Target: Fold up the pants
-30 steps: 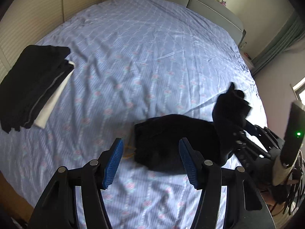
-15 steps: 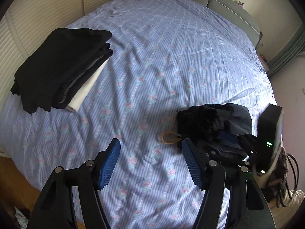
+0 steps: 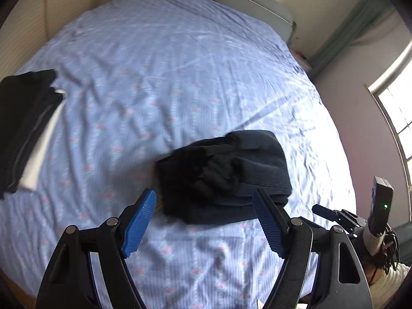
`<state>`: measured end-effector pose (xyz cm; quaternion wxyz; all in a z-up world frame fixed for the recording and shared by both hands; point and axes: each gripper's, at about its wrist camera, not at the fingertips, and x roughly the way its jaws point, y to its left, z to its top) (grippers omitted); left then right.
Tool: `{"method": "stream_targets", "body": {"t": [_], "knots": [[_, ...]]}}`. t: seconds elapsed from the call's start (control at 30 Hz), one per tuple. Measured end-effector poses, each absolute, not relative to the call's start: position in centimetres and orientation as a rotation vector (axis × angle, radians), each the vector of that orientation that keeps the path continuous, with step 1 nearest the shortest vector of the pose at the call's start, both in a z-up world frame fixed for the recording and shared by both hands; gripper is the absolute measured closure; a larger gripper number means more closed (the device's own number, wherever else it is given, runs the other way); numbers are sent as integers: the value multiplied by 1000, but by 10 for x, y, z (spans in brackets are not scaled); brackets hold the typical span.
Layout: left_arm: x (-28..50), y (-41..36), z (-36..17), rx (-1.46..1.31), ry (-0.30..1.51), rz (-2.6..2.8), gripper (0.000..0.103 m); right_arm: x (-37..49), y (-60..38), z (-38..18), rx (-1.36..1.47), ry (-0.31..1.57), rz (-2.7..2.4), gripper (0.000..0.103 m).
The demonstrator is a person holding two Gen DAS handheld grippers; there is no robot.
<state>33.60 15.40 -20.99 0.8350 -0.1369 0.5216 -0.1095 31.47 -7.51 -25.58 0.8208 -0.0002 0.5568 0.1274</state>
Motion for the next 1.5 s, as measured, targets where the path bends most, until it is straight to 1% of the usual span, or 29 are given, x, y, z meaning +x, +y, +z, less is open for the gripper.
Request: {"method": "stream_targets", "body": {"t": [0.17,0.23,0.3,0.37,0.4,0.43,0.5,0.57,0.6,0.7,0.87,0.93,1.0,1.03,1.07,1.1,1.13,1.2,1.27,1.33,1.5], "knots": [[368,132,-239,-371,1177,-248,26,320,-140,-279,129,1237,115,33],[372,130,-250,-430,1207,-206,28,321,-152,-288,170,1244,88,33],[370,129,-251,-459,1198,-169,33,322,-157,-297,179,1260,74,33],[364,123,-242,-447,1153,-183,34,323,-160,-303,185,1272,76,33],[361,121,-241,-436,1146,-186,35,323,-160,-305,190,1279,86,33],[361,119,-241,-431,1150,-186,42,326,-158,-307,193,1282,97,33],[362,117,-248,-453,1170,-182,49,326,-156,-309,189,1286,113,33],[364,121,-257,-501,1186,-167,50,326,-152,-312,182,1289,130,33],[366,124,-260,-531,1187,-157,52,327,-151,-312,181,1290,136,33],[372,125,-268,-574,1187,-144,53,329,-147,-312,174,1288,151,33],[384,132,-294,-694,1247,-90,51,337,-150,-318,187,1288,157,33],[386,133,-299,-720,1257,-82,42,341,-151,-322,196,1298,150,33],[388,132,-302,-723,1267,-64,43,344,-152,-327,209,1307,154,33],[389,131,-303,-718,1261,-53,52,345,-152,-330,214,1315,154,33],[389,130,-302,-710,1253,-40,64,346,-152,-332,216,1320,154,33],[389,129,-301,-703,1249,-52,89,347,-150,-334,213,1327,155,33],[389,129,-299,-706,1247,-76,92,346,-150,-335,208,1331,156,33],[384,132,-288,-721,1200,-110,93,348,-145,-337,190,1335,161,33],[372,141,-276,-745,1152,-139,93,348,-142,-336,185,1334,175,33],[361,148,-274,-735,1145,-131,93,348,-137,-335,179,1328,186,33],[353,161,-304,-781,1210,-74,92,354,-127,-338,138,1326,201,33]]}}
